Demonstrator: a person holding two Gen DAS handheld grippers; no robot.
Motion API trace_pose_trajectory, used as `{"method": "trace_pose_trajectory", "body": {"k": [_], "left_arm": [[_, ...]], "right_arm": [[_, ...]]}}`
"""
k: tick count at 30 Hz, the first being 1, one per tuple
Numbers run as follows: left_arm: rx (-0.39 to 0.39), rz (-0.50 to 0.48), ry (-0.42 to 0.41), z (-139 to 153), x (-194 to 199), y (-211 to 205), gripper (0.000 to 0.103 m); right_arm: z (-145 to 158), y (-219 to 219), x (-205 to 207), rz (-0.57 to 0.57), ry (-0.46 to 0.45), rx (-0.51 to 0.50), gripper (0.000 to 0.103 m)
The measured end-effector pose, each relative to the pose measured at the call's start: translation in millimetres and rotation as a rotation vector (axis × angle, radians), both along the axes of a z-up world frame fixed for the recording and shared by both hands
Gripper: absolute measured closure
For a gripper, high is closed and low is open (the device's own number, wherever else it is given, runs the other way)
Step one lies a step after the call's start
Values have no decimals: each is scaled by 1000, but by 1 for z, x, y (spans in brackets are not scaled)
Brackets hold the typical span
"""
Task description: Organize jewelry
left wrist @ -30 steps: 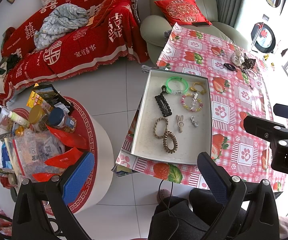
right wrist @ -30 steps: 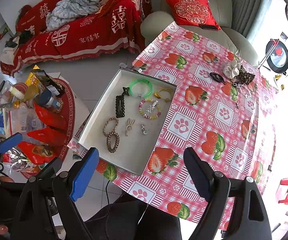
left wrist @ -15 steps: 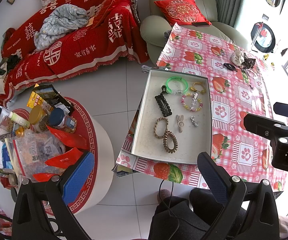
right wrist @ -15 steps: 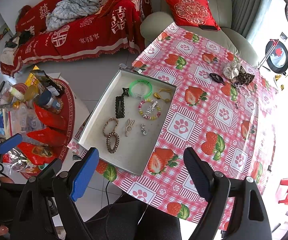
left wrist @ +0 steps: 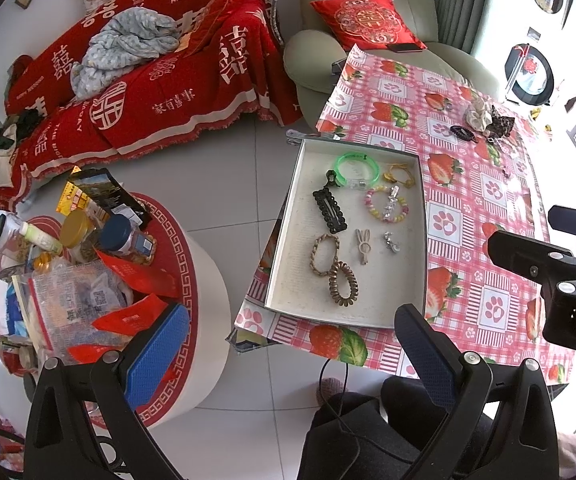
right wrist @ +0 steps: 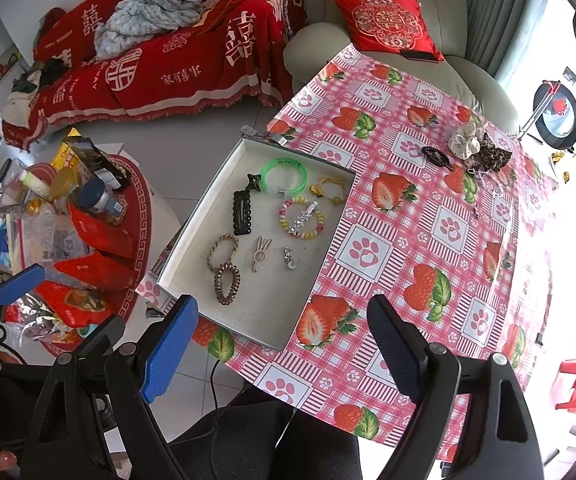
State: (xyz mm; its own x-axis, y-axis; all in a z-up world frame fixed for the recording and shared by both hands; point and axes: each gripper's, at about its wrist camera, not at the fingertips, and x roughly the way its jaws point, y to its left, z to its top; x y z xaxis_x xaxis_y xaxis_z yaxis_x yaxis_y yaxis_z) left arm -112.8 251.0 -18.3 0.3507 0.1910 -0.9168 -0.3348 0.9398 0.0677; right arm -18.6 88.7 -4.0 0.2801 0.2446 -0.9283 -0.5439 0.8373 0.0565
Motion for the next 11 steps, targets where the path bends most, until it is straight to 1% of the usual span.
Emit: {"method": "trace_pose_trajectory", "body": {"k": [11], "left_arm": [[10,-9,6,-3,3,-1,0]], "right_arm": [[-2,8,-1,26,8,0,15]]}}
